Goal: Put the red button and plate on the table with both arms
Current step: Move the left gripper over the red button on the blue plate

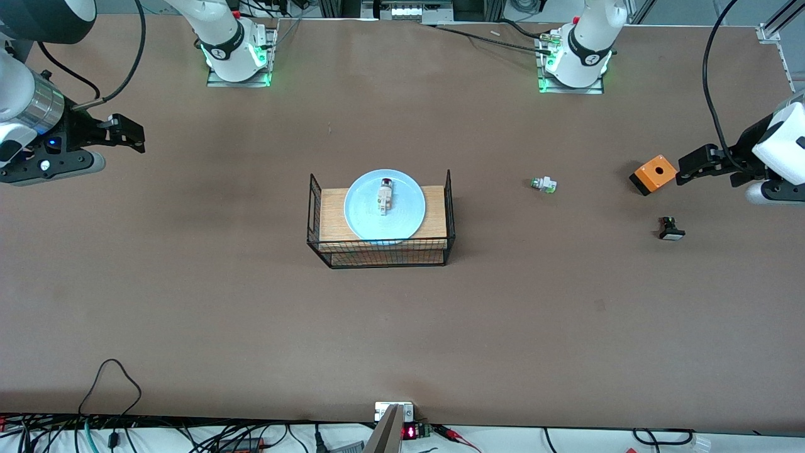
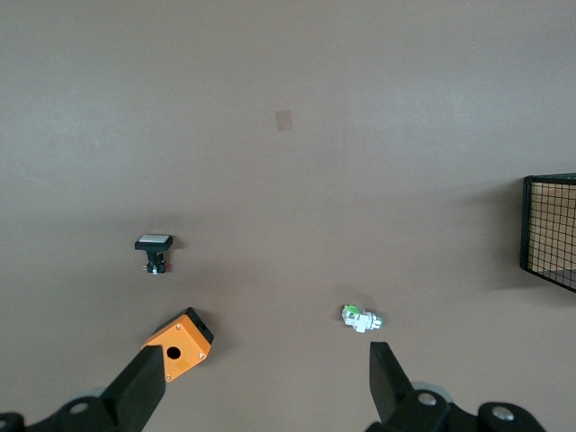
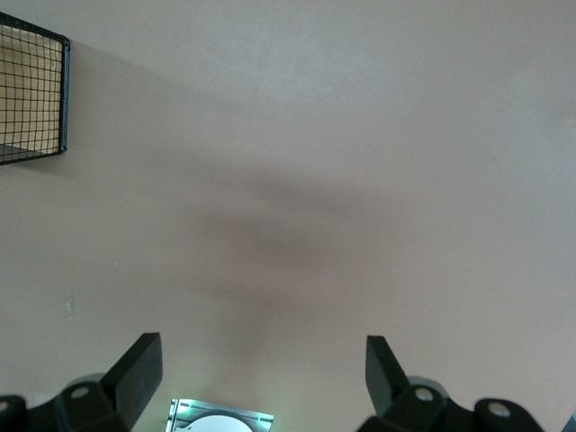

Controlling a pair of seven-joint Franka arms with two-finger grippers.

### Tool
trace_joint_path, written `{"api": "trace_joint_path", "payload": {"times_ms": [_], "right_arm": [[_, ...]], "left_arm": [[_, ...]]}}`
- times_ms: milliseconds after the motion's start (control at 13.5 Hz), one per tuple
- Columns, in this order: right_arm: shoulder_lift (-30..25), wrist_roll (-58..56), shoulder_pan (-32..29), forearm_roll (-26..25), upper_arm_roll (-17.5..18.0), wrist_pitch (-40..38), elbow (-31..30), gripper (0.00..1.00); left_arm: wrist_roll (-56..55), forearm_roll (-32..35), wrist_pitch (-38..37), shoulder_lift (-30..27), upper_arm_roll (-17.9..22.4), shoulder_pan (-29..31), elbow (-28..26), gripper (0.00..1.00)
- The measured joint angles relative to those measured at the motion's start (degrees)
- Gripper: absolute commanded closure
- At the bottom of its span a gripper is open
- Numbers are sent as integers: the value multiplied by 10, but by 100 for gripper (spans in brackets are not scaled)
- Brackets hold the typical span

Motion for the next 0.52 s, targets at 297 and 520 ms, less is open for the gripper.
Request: {"api": "trace_joint_path", "payload": {"times_ms": [297,520], "right_arm": [[0,0,0,0,0,0,0,0],[0,0,0,0,0,0,0,0]], "left_arm": [[0,0,-1,0,-1,0,0,0],[0,-14,-2,-2,-26,-3,0,0]]}}
